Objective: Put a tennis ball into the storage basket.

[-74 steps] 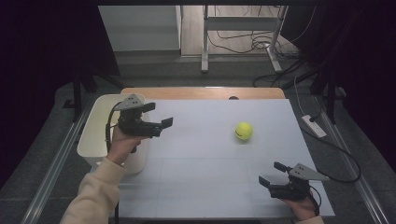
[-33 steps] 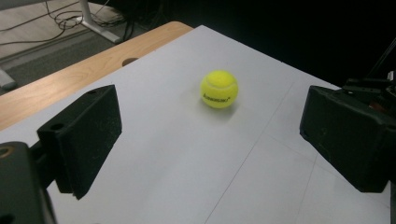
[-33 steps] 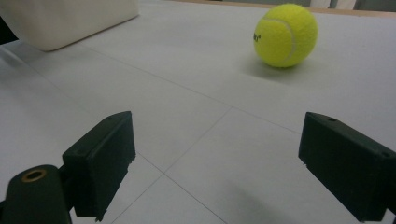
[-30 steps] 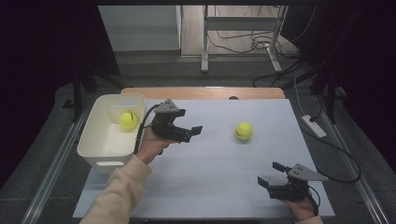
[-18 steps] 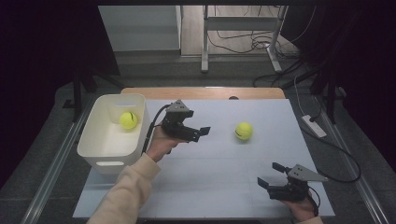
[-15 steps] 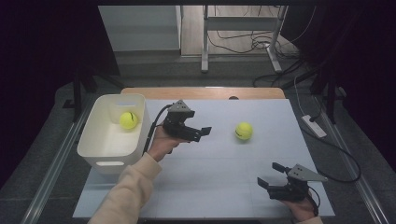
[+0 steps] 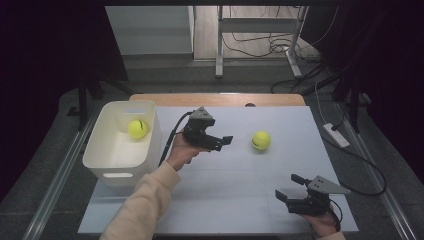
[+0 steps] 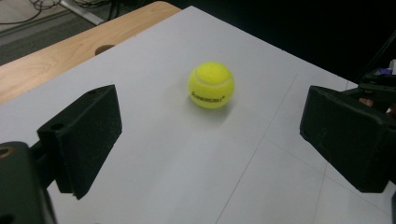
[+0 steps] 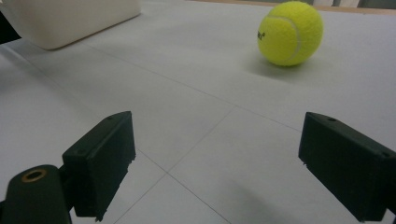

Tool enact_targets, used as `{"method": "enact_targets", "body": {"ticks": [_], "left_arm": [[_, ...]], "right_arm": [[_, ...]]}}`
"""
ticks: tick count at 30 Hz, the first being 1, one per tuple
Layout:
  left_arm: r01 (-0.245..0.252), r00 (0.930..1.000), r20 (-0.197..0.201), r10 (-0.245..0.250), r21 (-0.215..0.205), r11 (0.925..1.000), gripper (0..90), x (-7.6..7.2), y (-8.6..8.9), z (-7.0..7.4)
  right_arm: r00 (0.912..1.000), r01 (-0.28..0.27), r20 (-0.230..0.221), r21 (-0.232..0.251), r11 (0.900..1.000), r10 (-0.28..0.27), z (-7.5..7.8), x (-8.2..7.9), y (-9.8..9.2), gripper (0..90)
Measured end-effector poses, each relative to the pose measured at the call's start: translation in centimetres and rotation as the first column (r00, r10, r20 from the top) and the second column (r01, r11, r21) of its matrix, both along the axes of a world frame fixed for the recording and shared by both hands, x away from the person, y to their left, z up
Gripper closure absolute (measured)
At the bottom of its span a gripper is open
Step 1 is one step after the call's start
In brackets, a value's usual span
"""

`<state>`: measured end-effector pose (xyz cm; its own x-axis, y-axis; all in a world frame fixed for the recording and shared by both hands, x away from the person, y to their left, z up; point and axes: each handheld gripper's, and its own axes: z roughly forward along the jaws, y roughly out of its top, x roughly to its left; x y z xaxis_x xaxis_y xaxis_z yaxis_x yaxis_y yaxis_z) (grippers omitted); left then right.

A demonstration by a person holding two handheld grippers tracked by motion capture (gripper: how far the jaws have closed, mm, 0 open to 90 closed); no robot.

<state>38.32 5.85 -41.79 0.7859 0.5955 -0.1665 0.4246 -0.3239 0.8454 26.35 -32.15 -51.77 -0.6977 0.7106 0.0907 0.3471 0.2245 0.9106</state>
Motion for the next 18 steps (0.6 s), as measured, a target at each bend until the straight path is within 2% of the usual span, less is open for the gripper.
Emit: {"method": "enact_targets", "body": {"ticks": [7, 18], "left_arm": [[0.004, 1.0, -0.003, -0.004, -0.001, 1.0, 6.6, 0.5, -1.1, -0.1], [0.009, 0.9999, -0.01, -0.009, 0.006, 0.9999, 6.9, 1.0, -2.0, -0.3]], "right_arm": [[1.0, 0.003, -0.003, 0.002, 1.0, -0.003, 0.0, -0.1, -0.1, 10.5], [1.0, 0.005, 0.002, 0.0, 1.0, -0.005, 0.1, -0.3, -0.2, 10.5]]}}
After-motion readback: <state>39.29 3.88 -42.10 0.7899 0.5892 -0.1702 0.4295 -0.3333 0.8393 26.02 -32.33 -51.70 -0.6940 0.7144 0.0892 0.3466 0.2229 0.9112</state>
